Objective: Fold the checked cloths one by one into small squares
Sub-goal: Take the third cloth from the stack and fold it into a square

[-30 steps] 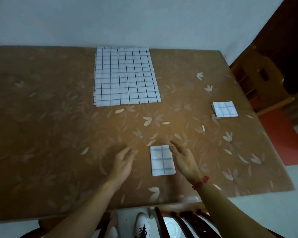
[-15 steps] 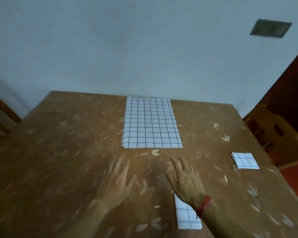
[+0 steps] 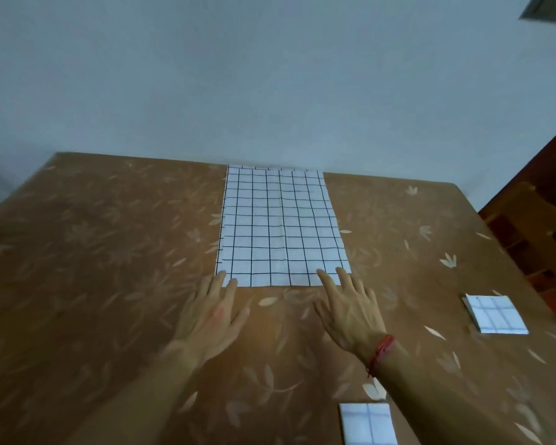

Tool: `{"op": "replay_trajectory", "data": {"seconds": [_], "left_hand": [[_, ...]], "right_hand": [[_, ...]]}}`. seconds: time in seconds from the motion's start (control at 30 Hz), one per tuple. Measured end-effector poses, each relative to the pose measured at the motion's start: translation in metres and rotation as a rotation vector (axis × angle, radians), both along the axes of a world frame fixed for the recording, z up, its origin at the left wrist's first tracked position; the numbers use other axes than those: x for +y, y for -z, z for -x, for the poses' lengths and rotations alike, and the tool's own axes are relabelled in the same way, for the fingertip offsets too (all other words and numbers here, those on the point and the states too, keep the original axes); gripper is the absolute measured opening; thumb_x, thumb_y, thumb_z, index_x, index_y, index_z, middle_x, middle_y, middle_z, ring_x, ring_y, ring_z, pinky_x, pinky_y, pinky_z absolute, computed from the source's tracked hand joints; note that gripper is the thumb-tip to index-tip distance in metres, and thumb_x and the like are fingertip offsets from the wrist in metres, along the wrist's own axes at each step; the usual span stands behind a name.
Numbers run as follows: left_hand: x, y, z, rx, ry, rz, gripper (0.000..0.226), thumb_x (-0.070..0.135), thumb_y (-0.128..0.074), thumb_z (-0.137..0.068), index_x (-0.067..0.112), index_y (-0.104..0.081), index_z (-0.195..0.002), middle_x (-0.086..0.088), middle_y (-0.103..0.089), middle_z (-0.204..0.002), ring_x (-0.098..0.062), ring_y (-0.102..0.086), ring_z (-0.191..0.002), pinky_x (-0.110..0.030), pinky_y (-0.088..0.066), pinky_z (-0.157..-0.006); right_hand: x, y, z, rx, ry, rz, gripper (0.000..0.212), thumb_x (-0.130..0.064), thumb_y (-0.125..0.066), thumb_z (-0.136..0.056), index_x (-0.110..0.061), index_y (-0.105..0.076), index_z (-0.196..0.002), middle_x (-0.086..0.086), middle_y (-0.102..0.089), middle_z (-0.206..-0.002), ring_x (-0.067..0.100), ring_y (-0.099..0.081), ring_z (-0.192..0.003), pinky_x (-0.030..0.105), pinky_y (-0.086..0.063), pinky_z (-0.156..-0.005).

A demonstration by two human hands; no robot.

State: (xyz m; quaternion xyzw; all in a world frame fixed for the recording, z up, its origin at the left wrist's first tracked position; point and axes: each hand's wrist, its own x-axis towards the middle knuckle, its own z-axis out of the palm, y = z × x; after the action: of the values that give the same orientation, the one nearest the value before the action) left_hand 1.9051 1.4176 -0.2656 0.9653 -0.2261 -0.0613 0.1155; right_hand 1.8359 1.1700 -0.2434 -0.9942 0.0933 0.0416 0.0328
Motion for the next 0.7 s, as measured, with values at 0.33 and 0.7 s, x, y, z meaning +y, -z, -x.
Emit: {"op": "replay_trajectory", "data": {"seconds": [0.33,0.7], "left_hand": [[-0.047,0.059,-0.062,-0.093,0.015,-0.132,0.053,0.049,-0.033,-0.096,0.022,-0.038,-0.142,-0.011,-0.031,-0.151,-0.026,-0.027,-0.139,-0.040,-0.036,-0.103],[-0.049,0.090,-0.070,-0.026,0.041,-0.074,0.065,0.052,-0.035,-0.098,0.014,-0.027,-0.150,-0.009,-0.018,-0.159,-0.021,-0.010,-0.147,-0.036,-0.014,-0.118]], "right_hand": [[-0.035,0.073,-0.063,0.086,0.007,0.026,0.068,-0.054,-0.035,-0.098,-0.029,-0.007,-0.153,0.021,-0.021,-0.153,0.035,-0.023,-0.142,0.048,-0.029,-0.112],[-0.046,0.108,-0.071,0.070,-0.069,0.030,0.052,-0.053,-0.030,-0.096,-0.029,-0.031,-0.142,0.010,-0.035,-0.145,0.027,-0.032,-0.136,0.043,-0.029,-0.110]]}}
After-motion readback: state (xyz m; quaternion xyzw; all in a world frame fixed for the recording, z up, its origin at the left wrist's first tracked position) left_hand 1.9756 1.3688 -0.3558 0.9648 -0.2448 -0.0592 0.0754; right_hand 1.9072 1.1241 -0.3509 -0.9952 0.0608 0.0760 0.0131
